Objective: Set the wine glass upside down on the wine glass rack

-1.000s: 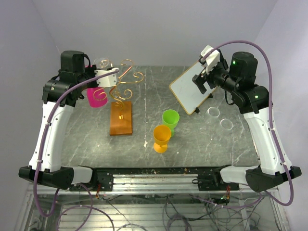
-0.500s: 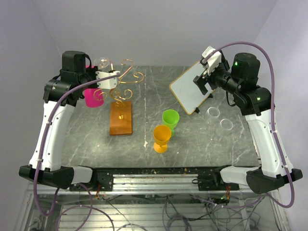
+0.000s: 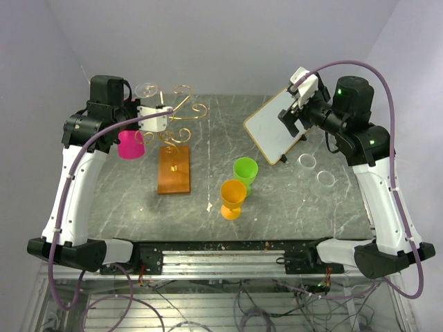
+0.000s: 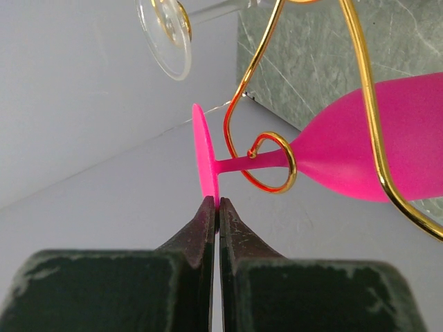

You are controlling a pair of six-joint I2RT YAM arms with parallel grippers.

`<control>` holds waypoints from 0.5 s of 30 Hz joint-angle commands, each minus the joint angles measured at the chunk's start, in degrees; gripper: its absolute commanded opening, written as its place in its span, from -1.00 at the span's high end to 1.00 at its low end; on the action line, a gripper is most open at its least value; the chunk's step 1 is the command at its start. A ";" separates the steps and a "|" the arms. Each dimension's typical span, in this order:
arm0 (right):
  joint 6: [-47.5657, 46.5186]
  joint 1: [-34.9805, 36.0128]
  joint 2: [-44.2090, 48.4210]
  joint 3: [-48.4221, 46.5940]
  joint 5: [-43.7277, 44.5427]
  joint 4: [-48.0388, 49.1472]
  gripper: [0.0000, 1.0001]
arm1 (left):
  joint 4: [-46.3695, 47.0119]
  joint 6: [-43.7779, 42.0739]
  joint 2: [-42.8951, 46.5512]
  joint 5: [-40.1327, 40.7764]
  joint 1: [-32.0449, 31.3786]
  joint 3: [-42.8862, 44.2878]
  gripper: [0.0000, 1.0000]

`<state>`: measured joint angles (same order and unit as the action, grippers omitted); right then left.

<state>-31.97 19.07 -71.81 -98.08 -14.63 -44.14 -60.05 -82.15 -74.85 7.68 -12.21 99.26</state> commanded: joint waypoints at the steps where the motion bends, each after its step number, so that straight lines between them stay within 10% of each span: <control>1: -0.11 -0.35 0.72 0.01 -0.34 -0.07 -0.75 | -2.44 -0.35 1.01 -1.09 -0.37 1.71 0.86; 15: -0.21 -0.44 1.15 0.54 -0.31 -0.13 -0.75 | -4.70 0.08 1.50 -4.83 -0.54 2.77 0.86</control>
<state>-31.99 19.07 -71.81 -97.95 -14.66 -44.16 -63.90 -82.08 -74.13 4.29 -12.23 99.81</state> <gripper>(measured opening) 0.877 0.083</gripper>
